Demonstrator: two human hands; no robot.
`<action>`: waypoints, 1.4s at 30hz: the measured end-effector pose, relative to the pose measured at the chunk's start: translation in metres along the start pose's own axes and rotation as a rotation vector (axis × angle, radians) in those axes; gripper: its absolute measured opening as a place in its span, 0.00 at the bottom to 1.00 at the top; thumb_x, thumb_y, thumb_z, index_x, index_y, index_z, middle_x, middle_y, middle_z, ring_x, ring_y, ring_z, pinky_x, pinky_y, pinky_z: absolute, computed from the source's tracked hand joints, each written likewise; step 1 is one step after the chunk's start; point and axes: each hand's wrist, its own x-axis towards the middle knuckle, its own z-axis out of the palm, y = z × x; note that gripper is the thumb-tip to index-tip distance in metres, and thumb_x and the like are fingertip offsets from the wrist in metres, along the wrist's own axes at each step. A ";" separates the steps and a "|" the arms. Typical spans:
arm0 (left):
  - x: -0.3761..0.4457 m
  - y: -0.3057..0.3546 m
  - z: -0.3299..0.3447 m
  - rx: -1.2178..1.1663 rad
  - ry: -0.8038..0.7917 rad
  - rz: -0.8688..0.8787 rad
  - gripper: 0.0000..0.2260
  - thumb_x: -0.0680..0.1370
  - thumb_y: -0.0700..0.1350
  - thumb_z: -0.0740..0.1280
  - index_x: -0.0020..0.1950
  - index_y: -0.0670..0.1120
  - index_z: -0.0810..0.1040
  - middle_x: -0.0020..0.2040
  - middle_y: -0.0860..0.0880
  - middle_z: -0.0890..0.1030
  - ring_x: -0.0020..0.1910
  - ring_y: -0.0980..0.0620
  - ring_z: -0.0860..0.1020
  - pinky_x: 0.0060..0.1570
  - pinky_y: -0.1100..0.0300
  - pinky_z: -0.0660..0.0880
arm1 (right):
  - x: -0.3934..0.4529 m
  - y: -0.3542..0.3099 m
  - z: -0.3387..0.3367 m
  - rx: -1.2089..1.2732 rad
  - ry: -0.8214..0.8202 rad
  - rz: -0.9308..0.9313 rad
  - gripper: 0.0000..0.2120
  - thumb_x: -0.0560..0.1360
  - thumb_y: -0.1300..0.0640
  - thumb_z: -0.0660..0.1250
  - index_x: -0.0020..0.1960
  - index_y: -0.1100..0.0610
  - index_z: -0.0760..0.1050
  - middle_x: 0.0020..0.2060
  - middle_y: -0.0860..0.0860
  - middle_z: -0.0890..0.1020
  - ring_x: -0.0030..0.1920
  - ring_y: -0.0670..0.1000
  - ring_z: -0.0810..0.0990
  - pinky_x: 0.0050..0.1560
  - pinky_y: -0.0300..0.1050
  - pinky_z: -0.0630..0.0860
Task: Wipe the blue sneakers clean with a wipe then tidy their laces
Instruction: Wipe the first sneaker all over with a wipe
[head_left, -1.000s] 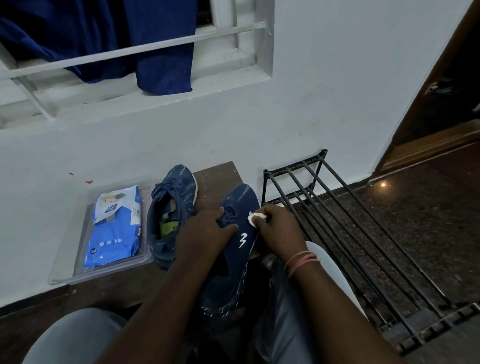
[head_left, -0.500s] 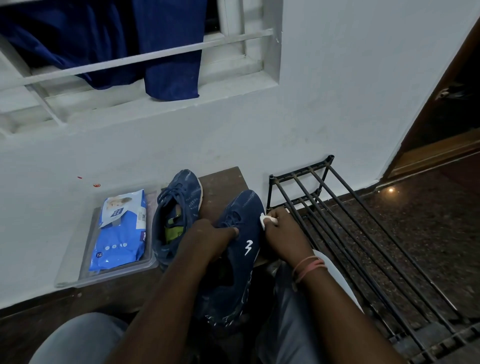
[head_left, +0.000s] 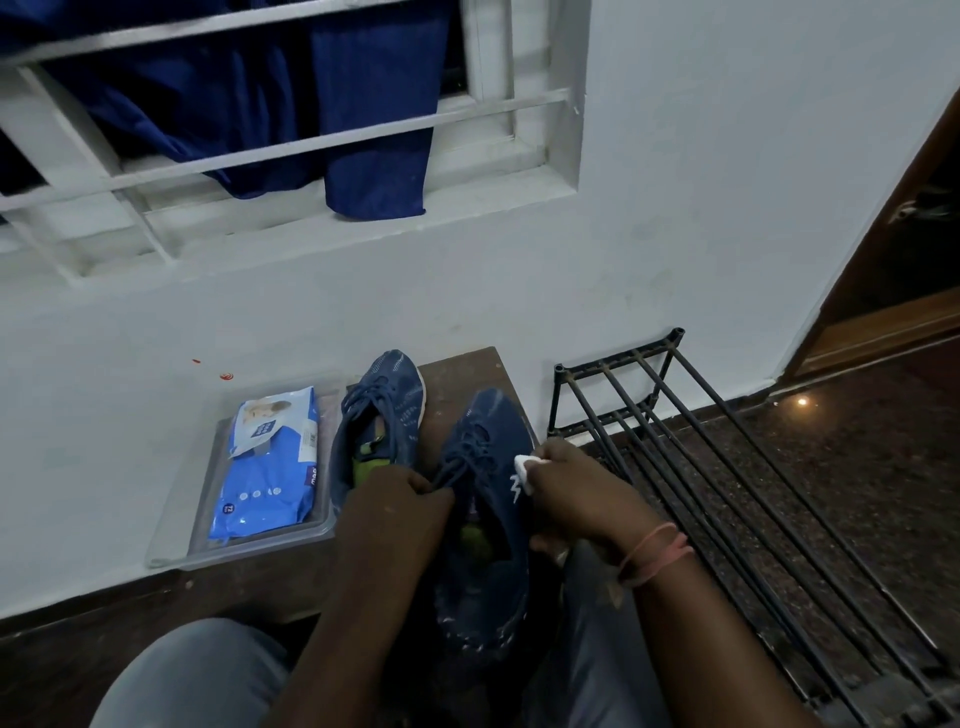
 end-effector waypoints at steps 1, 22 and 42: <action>-0.002 0.004 0.000 -0.055 0.036 0.017 0.08 0.74 0.51 0.73 0.39 0.47 0.85 0.35 0.50 0.83 0.36 0.54 0.80 0.41 0.56 0.78 | 0.000 -0.003 -0.003 0.025 0.035 -0.020 0.13 0.72 0.47 0.61 0.50 0.54 0.74 0.43 0.56 0.81 0.39 0.55 0.80 0.39 0.48 0.76; -0.024 -0.023 0.043 -0.443 -0.073 -0.055 0.29 0.74 0.57 0.76 0.71 0.48 0.74 0.56 0.55 0.79 0.45 0.62 0.74 0.51 0.61 0.70 | 0.004 0.000 0.009 0.258 0.408 -0.107 0.09 0.82 0.50 0.57 0.53 0.55 0.70 0.45 0.53 0.79 0.46 0.54 0.78 0.47 0.50 0.72; 0.001 0.022 0.003 0.232 -0.240 0.701 0.31 0.78 0.52 0.71 0.79 0.58 0.62 0.47 0.56 0.83 0.48 0.60 0.80 0.54 0.58 0.78 | -0.005 0.011 0.019 0.599 0.349 0.009 0.10 0.76 0.55 0.60 0.52 0.57 0.77 0.45 0.62 0.83 0.50 0.65 0.83 0.52 0.64 0.80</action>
